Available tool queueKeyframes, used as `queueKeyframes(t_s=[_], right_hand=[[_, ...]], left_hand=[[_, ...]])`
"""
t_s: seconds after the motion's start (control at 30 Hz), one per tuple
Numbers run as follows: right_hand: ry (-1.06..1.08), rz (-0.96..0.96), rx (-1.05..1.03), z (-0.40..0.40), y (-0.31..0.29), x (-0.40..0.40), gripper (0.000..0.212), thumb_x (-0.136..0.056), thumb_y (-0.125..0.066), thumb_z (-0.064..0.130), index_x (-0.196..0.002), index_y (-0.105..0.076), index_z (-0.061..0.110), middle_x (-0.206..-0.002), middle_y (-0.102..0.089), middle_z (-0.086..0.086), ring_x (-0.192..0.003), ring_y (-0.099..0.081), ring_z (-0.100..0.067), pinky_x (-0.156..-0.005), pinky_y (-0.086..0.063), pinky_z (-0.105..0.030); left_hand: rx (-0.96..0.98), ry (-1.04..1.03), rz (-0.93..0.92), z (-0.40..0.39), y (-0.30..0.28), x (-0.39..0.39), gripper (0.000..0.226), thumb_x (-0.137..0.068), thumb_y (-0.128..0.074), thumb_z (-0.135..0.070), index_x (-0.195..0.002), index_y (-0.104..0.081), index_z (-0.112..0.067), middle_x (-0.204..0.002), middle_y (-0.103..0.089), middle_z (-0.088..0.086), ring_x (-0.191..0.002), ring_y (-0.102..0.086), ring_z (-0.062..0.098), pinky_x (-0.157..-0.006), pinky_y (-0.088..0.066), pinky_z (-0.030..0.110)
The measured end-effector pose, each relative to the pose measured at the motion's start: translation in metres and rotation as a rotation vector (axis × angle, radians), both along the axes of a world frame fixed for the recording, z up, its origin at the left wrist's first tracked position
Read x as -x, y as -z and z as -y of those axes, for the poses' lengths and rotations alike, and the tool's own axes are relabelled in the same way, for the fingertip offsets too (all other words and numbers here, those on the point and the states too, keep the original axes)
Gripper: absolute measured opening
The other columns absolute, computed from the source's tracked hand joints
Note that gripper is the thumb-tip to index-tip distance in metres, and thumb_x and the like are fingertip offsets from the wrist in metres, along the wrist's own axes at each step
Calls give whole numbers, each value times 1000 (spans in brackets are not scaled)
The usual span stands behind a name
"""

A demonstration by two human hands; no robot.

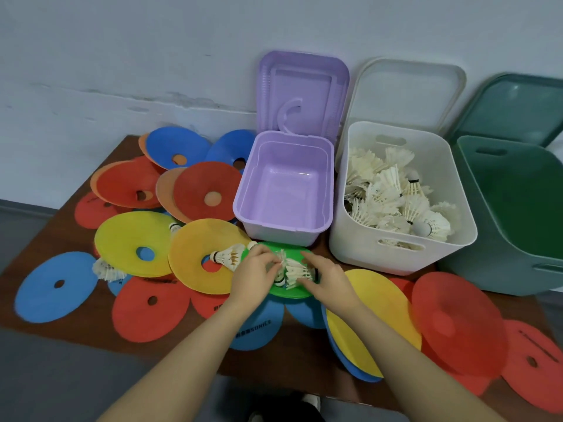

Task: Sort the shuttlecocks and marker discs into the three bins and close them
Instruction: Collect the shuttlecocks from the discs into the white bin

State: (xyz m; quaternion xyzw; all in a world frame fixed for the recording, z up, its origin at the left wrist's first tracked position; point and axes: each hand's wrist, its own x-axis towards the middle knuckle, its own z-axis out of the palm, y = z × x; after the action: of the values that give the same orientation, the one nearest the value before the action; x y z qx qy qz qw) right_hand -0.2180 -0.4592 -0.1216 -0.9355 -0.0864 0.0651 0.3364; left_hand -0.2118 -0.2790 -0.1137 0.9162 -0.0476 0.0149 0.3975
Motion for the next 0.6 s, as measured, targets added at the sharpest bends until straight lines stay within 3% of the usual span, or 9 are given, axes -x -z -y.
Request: queueKeyframes(t_s=[0.17, 0.23, 0.37, 0.6], right_hand=[[-36, -26, 266, -10, 11, -15, 57, -79, -67, 45, -131, -51, 30, -132, -45, 3, -122, -37, -22, -94, -21, -32], [-29, -27, 276, -14, 14, -18, 53, -79, -67, 42, -129, -52, 32, -134, -46, 6, -124, -38, -18, -94, -16, -32], [-5, 2, 269, -17, 15, -19, 44, -82, -64, 32, -124, -52, 37, -117, -57, 13, -110, -49, -12, -82, -14, -32], [-28, 38, 186, -16, 15, -16, 41, -83, -65, 36, -123, -55, 36, -105, -50, 15, -99, -48, -6, -86, -18, -28]], left_hand=[[35, 26, 45, -13, 8, 1, 11, -86, -65, -19, -93, -71, -14, -123, -53, -7, -105, -48, 2, -87, -40, 22], [67, 24, 60, -17, 8, 0, 11, -85, -66, -18, -94, -72, -14, -121, -56, -7, -105, -50, 2, -89, -35, 14], [151, -24, 37, -20, 6, -2, 12, -84, -67, -15, -95, -72, -13, -114, -60, -6, -101, -53, 4, -85, -29, -2], [248, -54, 50, -21, -5, -1, 12, -84, -67, -11, -94, -72, -13, -105, -59, -10, -100, -55, 4, -88, -36, 4]])
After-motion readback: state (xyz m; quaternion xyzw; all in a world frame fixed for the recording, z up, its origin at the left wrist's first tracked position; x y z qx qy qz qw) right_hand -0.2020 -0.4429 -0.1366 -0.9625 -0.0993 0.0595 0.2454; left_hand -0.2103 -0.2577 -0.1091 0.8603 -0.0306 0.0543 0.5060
